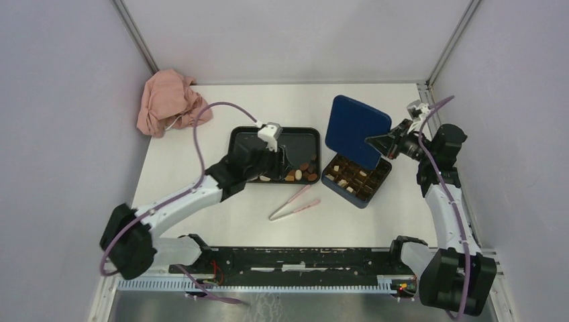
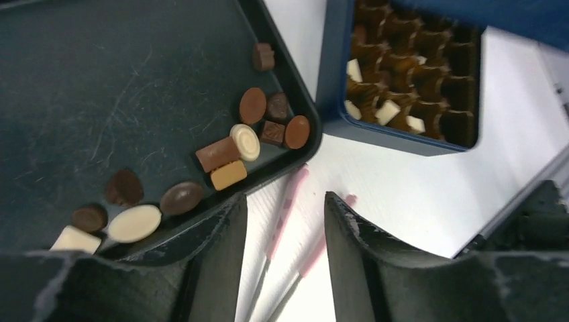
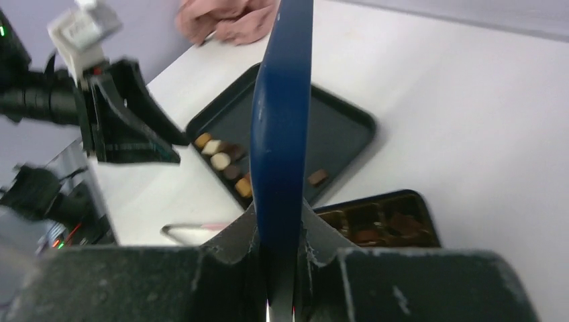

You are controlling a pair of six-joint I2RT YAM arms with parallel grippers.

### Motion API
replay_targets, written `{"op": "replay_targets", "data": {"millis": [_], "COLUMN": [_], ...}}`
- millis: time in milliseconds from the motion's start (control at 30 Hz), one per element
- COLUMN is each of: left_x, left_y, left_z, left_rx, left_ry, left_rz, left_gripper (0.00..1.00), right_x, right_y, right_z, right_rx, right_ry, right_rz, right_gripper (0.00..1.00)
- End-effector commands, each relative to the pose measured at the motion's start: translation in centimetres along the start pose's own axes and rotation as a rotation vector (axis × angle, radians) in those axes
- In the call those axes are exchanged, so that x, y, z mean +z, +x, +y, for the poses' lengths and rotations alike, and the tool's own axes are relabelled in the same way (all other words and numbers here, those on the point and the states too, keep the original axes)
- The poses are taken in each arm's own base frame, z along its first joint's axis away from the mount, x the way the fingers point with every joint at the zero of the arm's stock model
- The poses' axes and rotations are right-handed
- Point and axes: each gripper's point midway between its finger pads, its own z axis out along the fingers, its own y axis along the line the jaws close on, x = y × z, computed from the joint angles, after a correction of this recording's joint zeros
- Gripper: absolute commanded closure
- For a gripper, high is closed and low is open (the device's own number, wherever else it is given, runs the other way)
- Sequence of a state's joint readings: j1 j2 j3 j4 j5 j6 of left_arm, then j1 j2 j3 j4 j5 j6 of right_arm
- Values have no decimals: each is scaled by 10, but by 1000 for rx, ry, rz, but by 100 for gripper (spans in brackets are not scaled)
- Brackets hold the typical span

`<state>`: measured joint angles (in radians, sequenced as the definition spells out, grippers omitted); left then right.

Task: Pack the chocolate
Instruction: Adjust the box lid.

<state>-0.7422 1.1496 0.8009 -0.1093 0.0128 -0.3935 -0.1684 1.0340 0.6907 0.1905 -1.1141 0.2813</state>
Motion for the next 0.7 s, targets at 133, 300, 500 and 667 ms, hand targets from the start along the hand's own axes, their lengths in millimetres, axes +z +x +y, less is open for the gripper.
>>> {"op": "replay_targets", "data": {"millis": [133,300,500,667], "left_x": [100,149,194,210], "left_y": [-18,-14,5,25], "left_z": [-30,-22,-28,-28], "left_rx": [-39,-11,-20,-14], "left_ry": [95,43,70,73], "left_rz": [69,131,224,290], "left_gripper": [54,59,63,64], "right_x": [-56,-101,-147,-152], "right_y": [-33,-34,-29,2], "right_z": [-63,-106,-128,-119], "right_rx": [-21,-67,-161,-126], "right_ry": [396,692,964,934], "right_rz": [-123,-136,27,143], "right_gripper": [100,100,100,100]}}
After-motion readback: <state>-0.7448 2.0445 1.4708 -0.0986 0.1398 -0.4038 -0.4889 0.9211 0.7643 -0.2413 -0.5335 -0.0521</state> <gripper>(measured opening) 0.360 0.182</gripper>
